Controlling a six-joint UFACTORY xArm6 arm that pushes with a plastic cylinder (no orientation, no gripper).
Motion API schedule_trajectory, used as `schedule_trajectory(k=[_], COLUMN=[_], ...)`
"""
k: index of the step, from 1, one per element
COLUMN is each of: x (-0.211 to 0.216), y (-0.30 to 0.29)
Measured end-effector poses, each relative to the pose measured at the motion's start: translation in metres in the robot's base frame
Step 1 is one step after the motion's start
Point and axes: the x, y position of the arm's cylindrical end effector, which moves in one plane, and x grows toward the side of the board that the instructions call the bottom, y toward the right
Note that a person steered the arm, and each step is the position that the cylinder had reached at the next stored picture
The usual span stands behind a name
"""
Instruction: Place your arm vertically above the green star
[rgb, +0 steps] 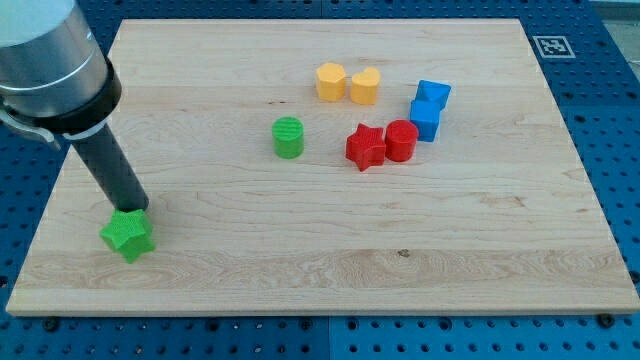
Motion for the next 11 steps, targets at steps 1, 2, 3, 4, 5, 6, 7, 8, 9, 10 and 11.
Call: schedule_trajectory(k=[1, 2, 3, 4, 5, 6, 7, 8, 9, 10, 11], x=[0.0, 0.0, -0.001, -0.001, -0.001, -0.001, -0.001, -0.001, -0.001, -0.001, -0.002], y=[0.0, 0.0, 0.001, 0.013, 0.019, 0.019, 0.022, 0.025, 0.027, 0.028, 0.028])
